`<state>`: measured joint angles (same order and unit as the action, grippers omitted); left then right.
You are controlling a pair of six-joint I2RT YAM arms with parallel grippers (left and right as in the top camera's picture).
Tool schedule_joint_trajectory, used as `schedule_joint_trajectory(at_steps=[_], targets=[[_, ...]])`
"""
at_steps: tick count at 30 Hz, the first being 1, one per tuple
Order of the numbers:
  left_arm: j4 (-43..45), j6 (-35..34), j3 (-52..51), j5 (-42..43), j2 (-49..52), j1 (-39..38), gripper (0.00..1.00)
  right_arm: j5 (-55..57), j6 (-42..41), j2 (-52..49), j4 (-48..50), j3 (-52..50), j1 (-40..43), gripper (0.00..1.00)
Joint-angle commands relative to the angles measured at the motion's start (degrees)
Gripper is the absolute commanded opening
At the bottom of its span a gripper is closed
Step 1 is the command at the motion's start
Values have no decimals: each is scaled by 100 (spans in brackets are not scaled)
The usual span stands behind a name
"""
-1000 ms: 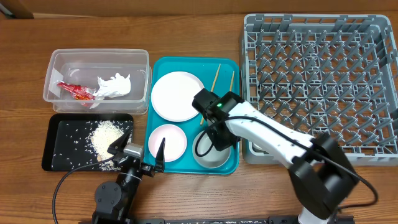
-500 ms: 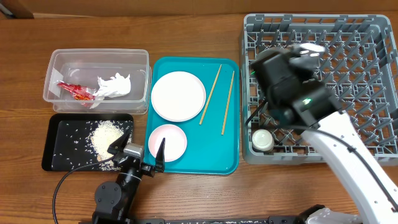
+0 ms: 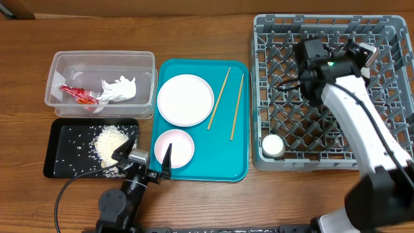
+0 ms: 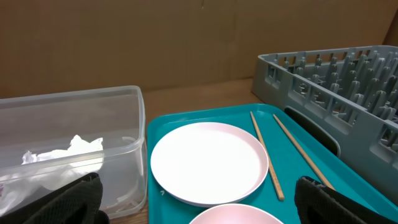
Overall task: Sort waste into correct bins and load items into the dishwasher
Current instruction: 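Carry the grey-white bowl into the dish rack and release it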
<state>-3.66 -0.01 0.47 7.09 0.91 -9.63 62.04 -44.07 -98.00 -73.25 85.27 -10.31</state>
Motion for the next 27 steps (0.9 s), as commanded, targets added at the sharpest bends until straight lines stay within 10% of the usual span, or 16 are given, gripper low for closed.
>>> schedule_joint_trajectory(at_steps=[1, 27], targets=[[-15, 4, -20, 0, -28, 28, 100, -87, -118, -479, -11, 26, 122, 4], [-15, 2, -20, 0, -28, 28, 100, 103, -737, -1045, -822, 46, -638, 4]])
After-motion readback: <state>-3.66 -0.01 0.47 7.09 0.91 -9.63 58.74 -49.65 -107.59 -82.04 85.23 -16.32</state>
